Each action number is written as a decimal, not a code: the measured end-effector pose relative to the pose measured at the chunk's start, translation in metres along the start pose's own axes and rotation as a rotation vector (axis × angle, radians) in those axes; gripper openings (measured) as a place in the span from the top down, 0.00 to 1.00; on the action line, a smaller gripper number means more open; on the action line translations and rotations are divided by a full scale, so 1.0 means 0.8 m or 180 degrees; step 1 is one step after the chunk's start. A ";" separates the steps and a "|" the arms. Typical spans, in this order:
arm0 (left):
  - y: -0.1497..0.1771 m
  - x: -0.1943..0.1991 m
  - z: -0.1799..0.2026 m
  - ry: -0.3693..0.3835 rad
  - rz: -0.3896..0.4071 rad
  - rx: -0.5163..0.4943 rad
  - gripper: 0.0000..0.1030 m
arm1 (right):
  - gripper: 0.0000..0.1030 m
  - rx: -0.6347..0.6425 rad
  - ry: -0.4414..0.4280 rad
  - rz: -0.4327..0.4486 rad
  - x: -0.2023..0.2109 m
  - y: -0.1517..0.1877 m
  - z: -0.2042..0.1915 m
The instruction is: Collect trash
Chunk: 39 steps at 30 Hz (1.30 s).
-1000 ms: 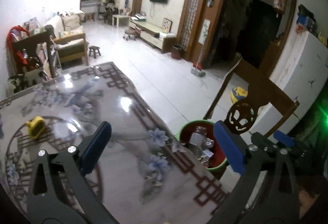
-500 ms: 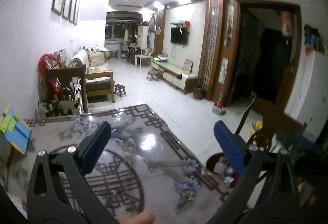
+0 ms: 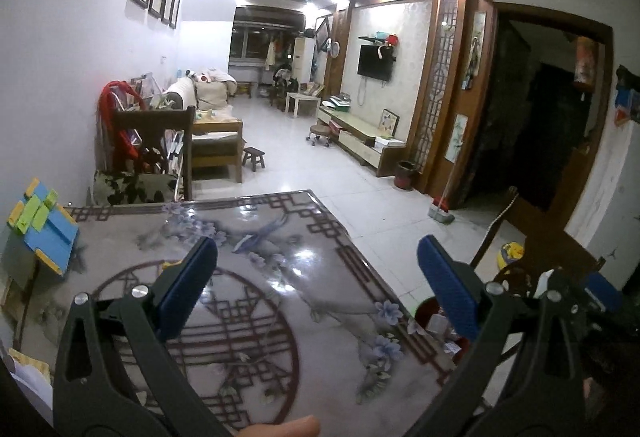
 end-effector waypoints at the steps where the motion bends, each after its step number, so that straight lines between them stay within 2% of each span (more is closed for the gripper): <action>1: 0.000 0.001 0.000 0.0004 0.0002 -0.0011 0.05 | 0.07 0.0003 0.0007 -0.0006 0.000 0.000 0.000; 8: 0.001 -0.003 0.006 -0.0051 0.0011 -0.0113 0.05 | 0.07 -0.0022 0.0052 -0.0043 -0.001 0.003 0.008; 39: 0.002 -0.008 0.010 -0.0046 0.0001 -0.0125 0.05 | 0.07 0.0053 0.0129 -0.0086 -0.004 0.018 0.016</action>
Point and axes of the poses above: each gripper's, at about its wrist camera, not at the fingertips, and x roughly against the way its jaws point, z to its right, y to its underside, the point moved 10 cm from there along -x, roughly the way its jaws point, and after that the axes turned 1 degree about y, right-handed, at the moved point
